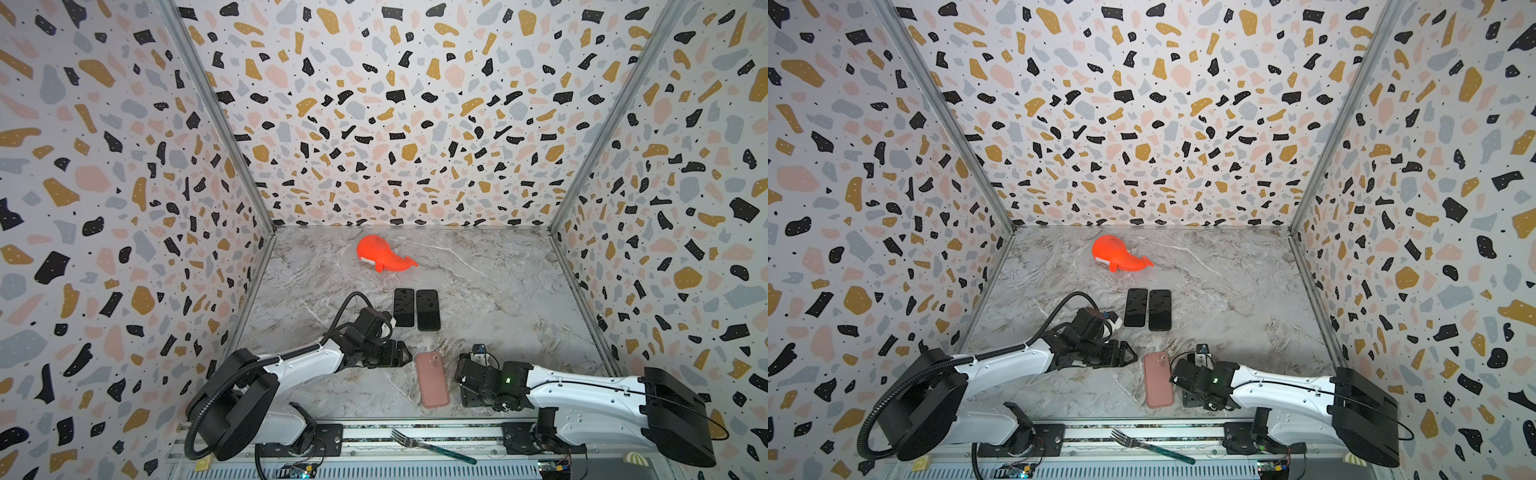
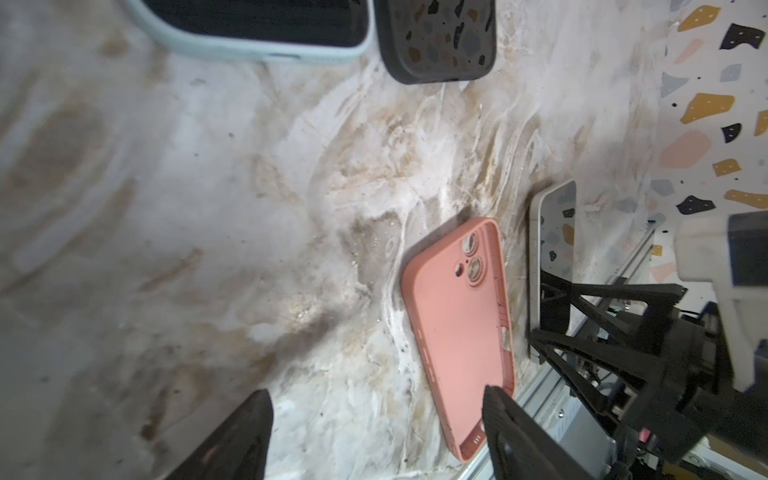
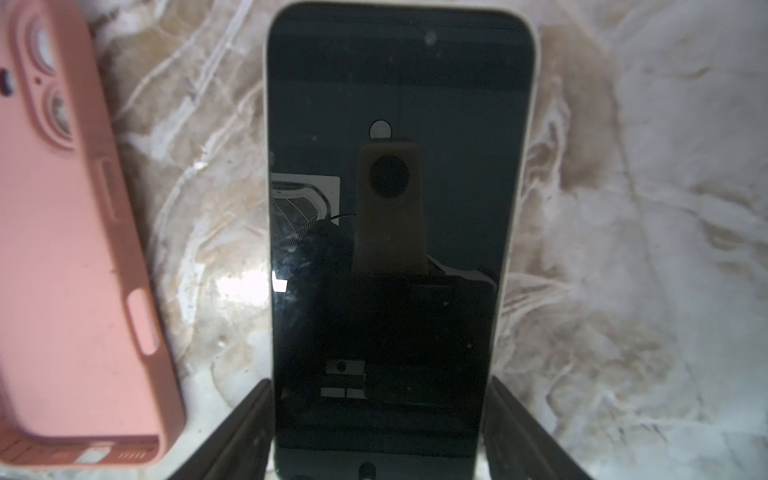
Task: Put the phone into the phone case
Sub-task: 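Grasp the white-edged black phone with the right gripper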
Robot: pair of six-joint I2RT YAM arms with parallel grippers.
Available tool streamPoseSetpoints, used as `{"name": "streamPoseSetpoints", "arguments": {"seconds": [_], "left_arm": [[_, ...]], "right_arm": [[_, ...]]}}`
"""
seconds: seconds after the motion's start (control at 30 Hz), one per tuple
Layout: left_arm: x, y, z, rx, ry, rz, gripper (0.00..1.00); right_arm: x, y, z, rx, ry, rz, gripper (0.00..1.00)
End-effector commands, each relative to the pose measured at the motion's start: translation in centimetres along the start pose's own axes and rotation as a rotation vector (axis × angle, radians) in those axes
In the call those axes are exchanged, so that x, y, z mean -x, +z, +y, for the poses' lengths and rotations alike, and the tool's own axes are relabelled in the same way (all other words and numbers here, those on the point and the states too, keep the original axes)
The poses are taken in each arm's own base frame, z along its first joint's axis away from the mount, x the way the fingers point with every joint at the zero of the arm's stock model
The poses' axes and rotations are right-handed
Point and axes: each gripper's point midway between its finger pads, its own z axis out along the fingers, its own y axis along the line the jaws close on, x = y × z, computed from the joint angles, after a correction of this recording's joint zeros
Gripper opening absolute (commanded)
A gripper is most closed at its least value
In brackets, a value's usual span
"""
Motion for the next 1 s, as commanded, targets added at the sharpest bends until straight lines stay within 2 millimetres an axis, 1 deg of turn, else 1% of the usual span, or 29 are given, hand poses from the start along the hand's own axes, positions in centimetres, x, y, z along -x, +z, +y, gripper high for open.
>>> {"name": "streamPoseSetpoints", "arguments": {"seconds": [0.0,0.17,0.23,0.3,0.37,0.47,0.57,0.67,0.8,0.87,0.97], "left_arm": [[1.6,-0.5,-2.7,-0.091,0.052,-0.02,0.8],[2.5,-0.2,-3.7,-0.107,0.068,-0.008,0.79],[2.9,-0.1,-4.3,-0.135,0.064,-0.006,0.78],[3.4,-0.1,-5.1,-0.163,0.063,-0.018,0.78],[4.0,-0.4,-6.4,-0.195,0.091,-0.032,0.78],[4.5,-0.5,-7.3,-0.209,0.104,-0.043,0.78],[4.7,0.2,-7.3,-0.209,0.08,-0.026,0.77],[4.6,1.0,-7.0,-0.216,0.055,-0.01,0.76],[4.7,1.1,-7.0,-0.22,0.052,-0.012,0.76],[4.7,1.1,-7.0,-0.219,0.051,-0.013,0.76],[4.7,1.1,-7.0,-0.218,0.05,-0.013,0.76]], "right_arm": [[1.0,-0.3,-0.4,0.01,-0.035,-0.035,0.55],[3.3,-1.2,0.6,0.06,-0.077,-0.082,0.54],[4.0,-1.6,1.5,0.094,-0.11,-0.1,0.54],[4.8,-2.2,2.5,0.134,-0.157,-0.12,0.54],[5.5,-2.6,3.3,0.159,-0.188,-0.138,0.54],[6.1,-2.7,4.0,0.193,-0.209,-0.146,0.52],[5.9,-2.0,3.8,0.182,-0.218,-0.125,0.51],[5.2,-1.0,3.2,0.141,-0.225,-0.08,0.52],[3.9,-0.3,2.2,0.109,-0.224,-0.029,0.52],[3.6,-0.2,2.4,0.115,-0.229,-0.022,0.53],[3.6,0.3,2.0,0.081,-0.23,-0.005,0.57]]}}
